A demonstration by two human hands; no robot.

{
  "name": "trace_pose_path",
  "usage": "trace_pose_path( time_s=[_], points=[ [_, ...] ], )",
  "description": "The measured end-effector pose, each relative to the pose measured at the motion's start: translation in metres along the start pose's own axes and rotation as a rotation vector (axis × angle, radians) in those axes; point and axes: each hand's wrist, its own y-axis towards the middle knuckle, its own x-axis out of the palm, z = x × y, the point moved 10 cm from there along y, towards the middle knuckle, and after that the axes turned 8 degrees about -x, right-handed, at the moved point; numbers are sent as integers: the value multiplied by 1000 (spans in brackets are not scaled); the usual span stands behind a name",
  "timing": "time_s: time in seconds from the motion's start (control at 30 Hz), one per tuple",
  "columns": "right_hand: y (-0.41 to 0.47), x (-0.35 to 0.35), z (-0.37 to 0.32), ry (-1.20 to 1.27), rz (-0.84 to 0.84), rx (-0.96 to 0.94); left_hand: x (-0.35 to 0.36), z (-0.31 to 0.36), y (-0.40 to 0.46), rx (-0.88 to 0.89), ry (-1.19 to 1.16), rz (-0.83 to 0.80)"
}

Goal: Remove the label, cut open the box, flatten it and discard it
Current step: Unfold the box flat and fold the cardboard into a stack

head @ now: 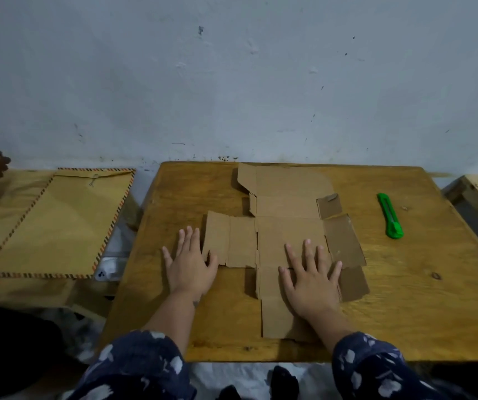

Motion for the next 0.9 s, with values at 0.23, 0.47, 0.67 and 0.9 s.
trace_pose_path(
  time_s=[0.23,0.47,0.67,0.9],
  points=[
    [-4,-2,-3,5,-20,16,5,15,-2,40,-27,-28],
    [37,-61,9,93,241,53,-26,117,16,263,46,101],
    [101,-99,42,66,280,67,13,170,12,361,149,-37],
    [163,-80,86,158,78,200,52,125,28,234,247,-110]
  ],
)
